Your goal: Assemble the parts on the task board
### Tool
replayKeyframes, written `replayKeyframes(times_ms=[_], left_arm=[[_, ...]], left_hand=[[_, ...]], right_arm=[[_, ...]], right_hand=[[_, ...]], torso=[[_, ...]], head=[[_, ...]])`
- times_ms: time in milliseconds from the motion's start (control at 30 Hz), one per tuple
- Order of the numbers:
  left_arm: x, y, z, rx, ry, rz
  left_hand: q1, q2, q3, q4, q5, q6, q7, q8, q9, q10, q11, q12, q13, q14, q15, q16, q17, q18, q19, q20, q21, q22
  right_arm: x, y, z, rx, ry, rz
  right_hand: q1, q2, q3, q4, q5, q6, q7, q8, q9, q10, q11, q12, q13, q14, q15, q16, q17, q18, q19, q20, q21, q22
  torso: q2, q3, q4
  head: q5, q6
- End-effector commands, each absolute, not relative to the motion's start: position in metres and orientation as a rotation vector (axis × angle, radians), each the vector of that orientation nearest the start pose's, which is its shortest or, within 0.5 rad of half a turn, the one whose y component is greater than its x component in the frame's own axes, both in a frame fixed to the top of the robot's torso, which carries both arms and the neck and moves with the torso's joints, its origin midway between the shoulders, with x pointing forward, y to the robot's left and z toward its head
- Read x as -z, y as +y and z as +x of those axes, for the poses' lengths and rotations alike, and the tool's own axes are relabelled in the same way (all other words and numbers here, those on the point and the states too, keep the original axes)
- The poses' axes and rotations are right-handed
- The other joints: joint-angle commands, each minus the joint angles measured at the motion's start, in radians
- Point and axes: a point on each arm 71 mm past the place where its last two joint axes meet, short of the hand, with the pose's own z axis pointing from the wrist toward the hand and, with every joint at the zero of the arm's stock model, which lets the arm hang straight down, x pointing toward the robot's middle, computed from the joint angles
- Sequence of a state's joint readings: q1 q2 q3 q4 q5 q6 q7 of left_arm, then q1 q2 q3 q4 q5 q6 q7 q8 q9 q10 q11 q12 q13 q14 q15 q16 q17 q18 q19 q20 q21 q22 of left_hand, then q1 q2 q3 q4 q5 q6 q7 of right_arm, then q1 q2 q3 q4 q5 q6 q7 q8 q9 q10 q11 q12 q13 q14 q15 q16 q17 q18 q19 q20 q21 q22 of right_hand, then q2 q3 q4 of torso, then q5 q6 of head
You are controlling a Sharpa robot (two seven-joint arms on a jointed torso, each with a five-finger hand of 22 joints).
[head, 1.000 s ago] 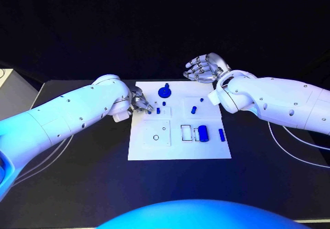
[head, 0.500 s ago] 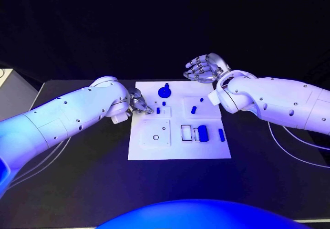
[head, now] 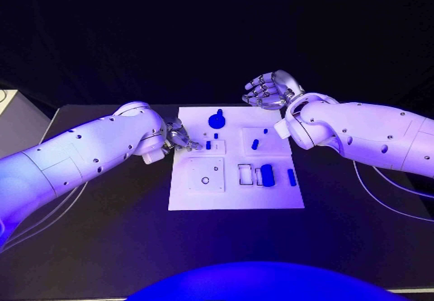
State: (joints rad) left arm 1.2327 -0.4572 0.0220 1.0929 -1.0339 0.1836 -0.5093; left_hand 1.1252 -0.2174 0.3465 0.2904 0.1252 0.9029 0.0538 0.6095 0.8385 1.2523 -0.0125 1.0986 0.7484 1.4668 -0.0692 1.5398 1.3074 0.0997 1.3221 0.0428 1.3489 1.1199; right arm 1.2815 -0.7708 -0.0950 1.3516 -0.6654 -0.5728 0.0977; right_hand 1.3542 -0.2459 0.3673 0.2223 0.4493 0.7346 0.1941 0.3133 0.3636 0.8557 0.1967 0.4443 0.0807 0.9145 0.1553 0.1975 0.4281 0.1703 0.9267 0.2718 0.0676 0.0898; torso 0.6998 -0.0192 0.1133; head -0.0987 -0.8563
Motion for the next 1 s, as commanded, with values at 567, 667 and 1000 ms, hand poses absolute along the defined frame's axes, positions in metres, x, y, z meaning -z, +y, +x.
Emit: replayKeyframes(times_ms=[567,667,1000], left_arm=[[0.178,0.139,0.548,0.891,2.097,-0.326],[0.168,0.137,0.549,0.951,1.992,-0.302],[0.153,0.127,0.555,0.969,1.672,-0.111]], left_hand=[[0.234,0.023,0.144,-0.011,-0.069,-0.228,0.097,0.003,-0.063,-0.396,0.093,-0.108,-0.193,-0.265,0.086,-0.277,-0.343,0.083,-0.377,0.076,-0.360,-0.479],[0.289,-0.006,0.260,-0.060,-0.063,-0.244,0.119,-0.008,-0.104,-0.457,0.112,-0.145,-0.230,-0.391,0.104,-0.357,-0.486,0.082,-0.405,0.089,-0.395,-0.496],[0.260,-0.011,0.320,-0.127,-0.069,-0.233,0.122,-0.010,-0.191,-0.484,0.119,-0.205,-0.325,-0.444,0.113,-0.391,-0.596,0.085,-0.410,0.099,-0.424,-0.512]], right_arm=[[0.165,-0.237,0.530,-0.910,1.461,0.595],[0.165,-0.237,0.530,-0.908,1.461,0.596],[0.165,-0.238,0.530,-0.903,1.457,0.594]], right_hand=[[-0.002,0.010,-0.005,0.000,0.004,-0.008,0.063,0.003,-0.001,-0.005,0.001,0.004,-0.002,-0.003,0.003,-0.005,-0.002,0.014,-0.005,-0.002,0.001,-0.002],[0.000,0.011,-0.004,-0.001,0.005,-0.008,0.063,0.004,-0.001,-0.005,0.000,0.005,-0.002,-0.002,0.003,-0.005,-0.002,0.014,-0.005,-0.002,0.002,-0.002],[0.013,0.013,0.006,-0.010,0.005,-0.008,0.061,0.005,-0.003,-0.005,-0.001,0.008,-0.007,0.000,0.002,-0.005,-0.004,0.014,-0.003,-0.002,0.002,-0.006]], torso=[[-0.002,0.0003,0.0022],[-0.001,0.0002,0.0005],[-0.001,0.0006,0.0010]], head=[[-0.005,0.008],[-0.007,0.011],[-0.015,0.032]])
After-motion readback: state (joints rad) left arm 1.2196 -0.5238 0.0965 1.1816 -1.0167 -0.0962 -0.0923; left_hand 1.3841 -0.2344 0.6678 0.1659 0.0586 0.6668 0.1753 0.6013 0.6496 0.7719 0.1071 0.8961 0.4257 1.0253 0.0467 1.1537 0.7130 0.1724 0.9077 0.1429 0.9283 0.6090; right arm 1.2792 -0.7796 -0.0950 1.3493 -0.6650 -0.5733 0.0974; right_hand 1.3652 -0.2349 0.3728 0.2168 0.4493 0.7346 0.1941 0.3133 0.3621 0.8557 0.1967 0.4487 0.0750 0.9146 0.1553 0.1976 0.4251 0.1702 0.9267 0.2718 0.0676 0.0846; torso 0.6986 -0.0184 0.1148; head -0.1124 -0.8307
